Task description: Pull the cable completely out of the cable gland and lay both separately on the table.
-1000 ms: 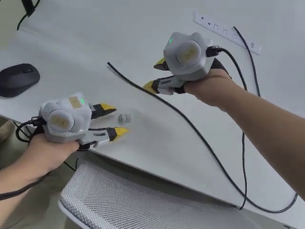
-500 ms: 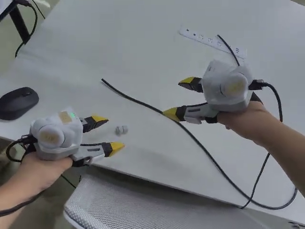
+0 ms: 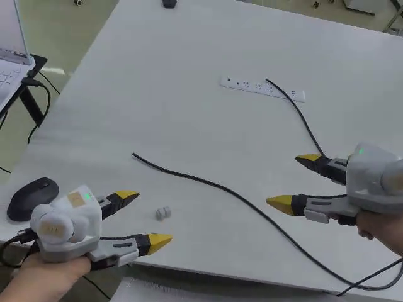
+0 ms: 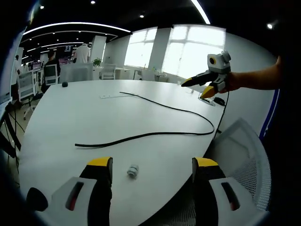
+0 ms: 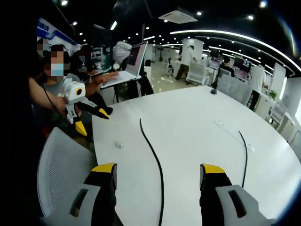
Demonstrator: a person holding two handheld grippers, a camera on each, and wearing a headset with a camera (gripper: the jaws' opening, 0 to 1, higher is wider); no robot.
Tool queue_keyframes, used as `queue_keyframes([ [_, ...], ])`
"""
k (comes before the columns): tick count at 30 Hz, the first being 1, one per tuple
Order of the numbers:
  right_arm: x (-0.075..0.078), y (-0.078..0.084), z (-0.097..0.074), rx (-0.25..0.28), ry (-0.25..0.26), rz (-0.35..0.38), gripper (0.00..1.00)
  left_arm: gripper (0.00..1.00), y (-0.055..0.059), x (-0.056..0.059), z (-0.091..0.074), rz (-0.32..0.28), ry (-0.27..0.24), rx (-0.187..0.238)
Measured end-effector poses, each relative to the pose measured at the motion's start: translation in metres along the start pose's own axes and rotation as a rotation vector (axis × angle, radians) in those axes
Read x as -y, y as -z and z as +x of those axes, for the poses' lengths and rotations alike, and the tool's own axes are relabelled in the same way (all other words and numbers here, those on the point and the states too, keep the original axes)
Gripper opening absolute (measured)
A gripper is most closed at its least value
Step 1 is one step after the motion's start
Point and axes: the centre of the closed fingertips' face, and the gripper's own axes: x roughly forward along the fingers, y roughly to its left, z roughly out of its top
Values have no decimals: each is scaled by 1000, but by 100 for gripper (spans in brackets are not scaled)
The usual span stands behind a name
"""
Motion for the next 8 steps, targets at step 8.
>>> queue_keyframes([
  [8,-21,47,-31,29,28,127,84,78,-8,-2,-11,20,-2,-9],
])
